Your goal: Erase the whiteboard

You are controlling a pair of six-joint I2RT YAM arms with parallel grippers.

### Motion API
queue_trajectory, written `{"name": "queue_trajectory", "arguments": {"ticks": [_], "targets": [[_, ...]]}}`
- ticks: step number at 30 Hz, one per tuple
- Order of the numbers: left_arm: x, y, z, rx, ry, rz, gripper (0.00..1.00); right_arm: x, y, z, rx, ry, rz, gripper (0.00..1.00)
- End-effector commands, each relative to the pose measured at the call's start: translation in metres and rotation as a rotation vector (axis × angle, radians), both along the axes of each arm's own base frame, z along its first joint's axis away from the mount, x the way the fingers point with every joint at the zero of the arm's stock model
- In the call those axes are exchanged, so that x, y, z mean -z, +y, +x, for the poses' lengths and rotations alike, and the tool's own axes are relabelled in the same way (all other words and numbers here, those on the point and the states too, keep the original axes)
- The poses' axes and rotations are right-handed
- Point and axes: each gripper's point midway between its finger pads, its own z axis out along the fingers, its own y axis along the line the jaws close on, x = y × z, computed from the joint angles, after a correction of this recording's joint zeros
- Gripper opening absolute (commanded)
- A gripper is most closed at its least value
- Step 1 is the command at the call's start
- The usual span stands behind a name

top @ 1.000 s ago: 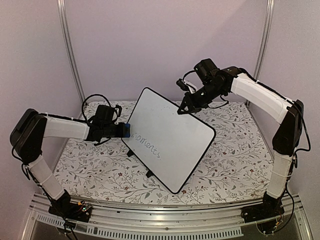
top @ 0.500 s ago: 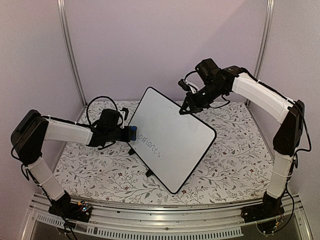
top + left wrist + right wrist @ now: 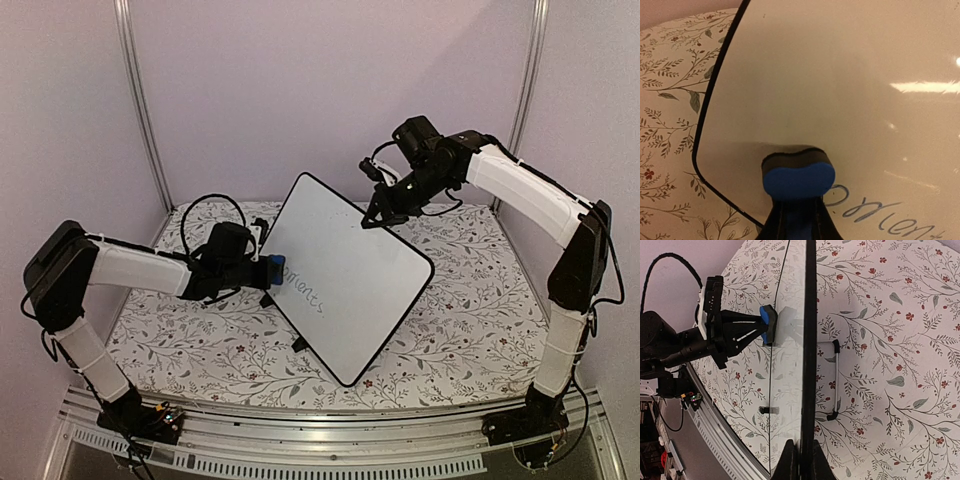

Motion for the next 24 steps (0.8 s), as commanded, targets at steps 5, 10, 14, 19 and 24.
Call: {"name": "queue_trajectory", "arguments": {"ticks": [5, 10, 14, 19, 24], "targets": [[0.019, -0.056, -0.053, 0.214, 0.094, -0.053, 0.0, 0.014, 0.018, -0.015, -0.151, -0.053, -0.035, 0.0], [0.021, -0.052, -0.05, 0.184, 0.091, -0.036, 0.0, 0.014, 0.018, -0.015, -0.151, -0.054, -0.034, 0.0], [0.026, -0.02, -0.029, 0.028, 0.075, 0.071, 0.0, 0.014, 0.018, -0.015, -0.15, -0.054, -0.036, 0.0], [0.022, 0.03, 0.0, -0.119, 0.081, 0.122, 0.0, 0.013, 0.018, -0.015, -0.151, -0.058, -0.036, 0.0], [0.016, 0.064, 0.021, -0.185, 0.071, 0.118, 0.0, 0.013, 0.017, -0.015, -0.151, -0.058, -0.035, 0.0]]}}
